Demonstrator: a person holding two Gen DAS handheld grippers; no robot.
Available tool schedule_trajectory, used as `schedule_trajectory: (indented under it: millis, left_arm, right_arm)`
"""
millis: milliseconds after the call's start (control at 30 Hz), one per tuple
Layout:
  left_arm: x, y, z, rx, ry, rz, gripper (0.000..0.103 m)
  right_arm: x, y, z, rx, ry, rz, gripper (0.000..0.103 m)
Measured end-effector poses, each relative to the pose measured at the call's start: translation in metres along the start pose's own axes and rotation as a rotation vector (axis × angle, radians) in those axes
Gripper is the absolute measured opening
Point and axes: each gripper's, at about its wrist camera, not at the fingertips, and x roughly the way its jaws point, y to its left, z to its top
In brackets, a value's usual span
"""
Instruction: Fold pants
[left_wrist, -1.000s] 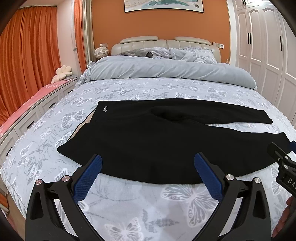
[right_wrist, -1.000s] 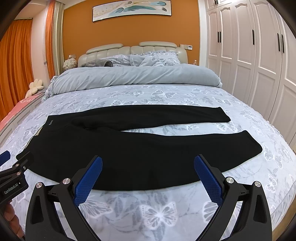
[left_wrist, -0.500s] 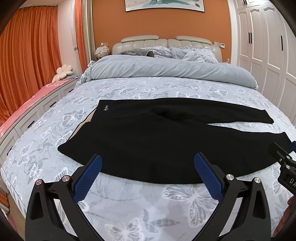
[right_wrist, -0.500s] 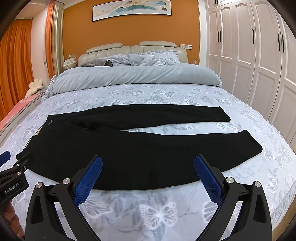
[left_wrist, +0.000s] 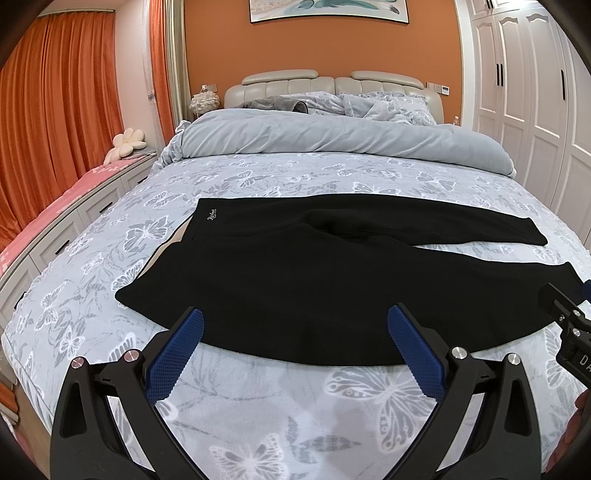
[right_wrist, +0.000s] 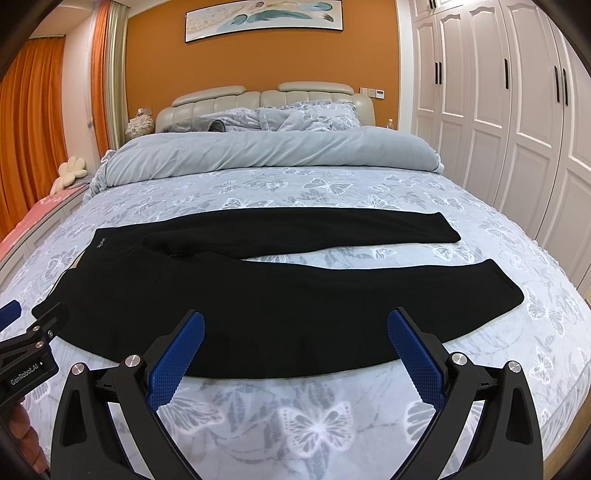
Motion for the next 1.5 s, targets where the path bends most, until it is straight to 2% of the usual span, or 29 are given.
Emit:
schedule_trajectory:
  millis: [1500]
  left_arm:
    - [0.0014, 0.0015, -0.002, 0.002, 0.008, -0.001, 0.098]
  right_arm:
    - [0.0037, 0.004, -0.0023, -0.003, 0.013, -0.001, 0.098]
